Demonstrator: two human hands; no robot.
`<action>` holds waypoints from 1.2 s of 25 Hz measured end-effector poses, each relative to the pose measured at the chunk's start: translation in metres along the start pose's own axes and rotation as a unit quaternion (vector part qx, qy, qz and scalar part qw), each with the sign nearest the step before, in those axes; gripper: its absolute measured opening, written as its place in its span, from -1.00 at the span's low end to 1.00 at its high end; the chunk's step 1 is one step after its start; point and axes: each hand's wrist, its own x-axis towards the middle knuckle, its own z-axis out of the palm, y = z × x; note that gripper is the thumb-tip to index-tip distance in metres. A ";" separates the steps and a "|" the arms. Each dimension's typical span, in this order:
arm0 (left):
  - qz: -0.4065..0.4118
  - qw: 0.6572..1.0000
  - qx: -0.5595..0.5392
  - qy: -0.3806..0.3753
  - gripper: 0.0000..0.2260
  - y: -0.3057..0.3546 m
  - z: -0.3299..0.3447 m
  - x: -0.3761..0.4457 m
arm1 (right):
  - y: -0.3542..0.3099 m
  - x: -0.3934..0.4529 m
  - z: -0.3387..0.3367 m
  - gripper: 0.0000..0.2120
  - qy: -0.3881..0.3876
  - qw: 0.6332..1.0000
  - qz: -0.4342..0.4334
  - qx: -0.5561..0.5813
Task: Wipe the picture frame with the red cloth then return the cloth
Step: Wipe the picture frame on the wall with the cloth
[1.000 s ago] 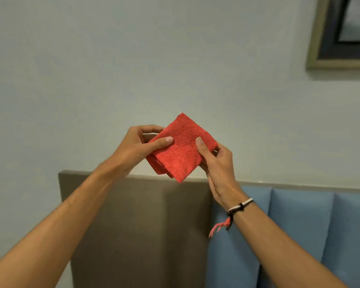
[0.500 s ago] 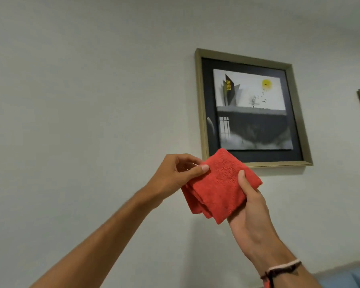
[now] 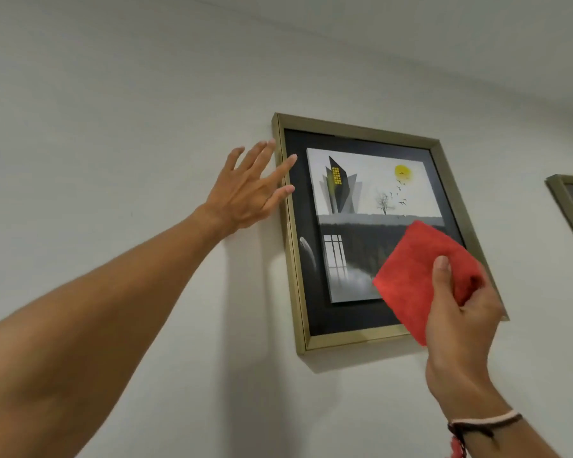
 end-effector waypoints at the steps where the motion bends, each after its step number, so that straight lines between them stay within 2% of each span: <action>1: 0.005 1.000 0.002 -0.004 -0.41 -0.001 0.009 0.007 | 0.005 0.009 0.014 -0.71 -0.019 0.997 -0.077 -0.023; 4: -0.012 0.999 -0.027 0.032 -0.41 -0.002 0.034 0.012 | 0.019 0.030 0.063 -0.52 -0.095 0.961 -0.231 -0.116; 7: -0.020 0.998 -0.029 0.050 -0.40 -0.005 0.040 0.015 | 0.030 0.039 0.113 -0.43 -0.213 0.892 -0.327 -0.229; 9: -0.023 0.998 -0.024 0.050 -0.40 -0.006 0.041 0.018 | 0.038 0.035 0.127 -0.32 -0.314 0.830 -0.350 -0.300; 10: -0.024 0.998 -0.023 0.050 -0.39 -0.005 0.041 0.018 | 0.043 0.032 0.129 -0.17 -0.353 0.804 -0.347 -0.330; 12: -0.027 0.998 -0.019 0.048 -0.38 -0.004 0.041 0.017 | 0.050 0.030 0.133 0.04 -0.384 0.768 -0.347 -0.378; 16: -0.040 0.998 -0.011 0.040 -0.35 -0.003 0.039 0.013 | 0.040 0.041 0.139 0.11 -0.411 0.740 -0.318 -0.427; 20: -0.048 0.998 -0.027 0.040 -0.35 0.004 0.040 0.005 | 0.045 0.036 0.122 0.14 -0.406 0.705 -0.342 -0.471; 27: -0.059 0.997 -0.029 0.036 -0.35 0.009 0.040 -0.003 | 0.077 -0.030 0.043 0.23 -0.423 0.688 -0.333 -0.488; 30: -0.055 0.998 -0.030 0.032 -0.35 0.011 0.039 -0.007 | 0.080 -0.038 0.044 0.21 -0.413 0.705 -0.307 -0.488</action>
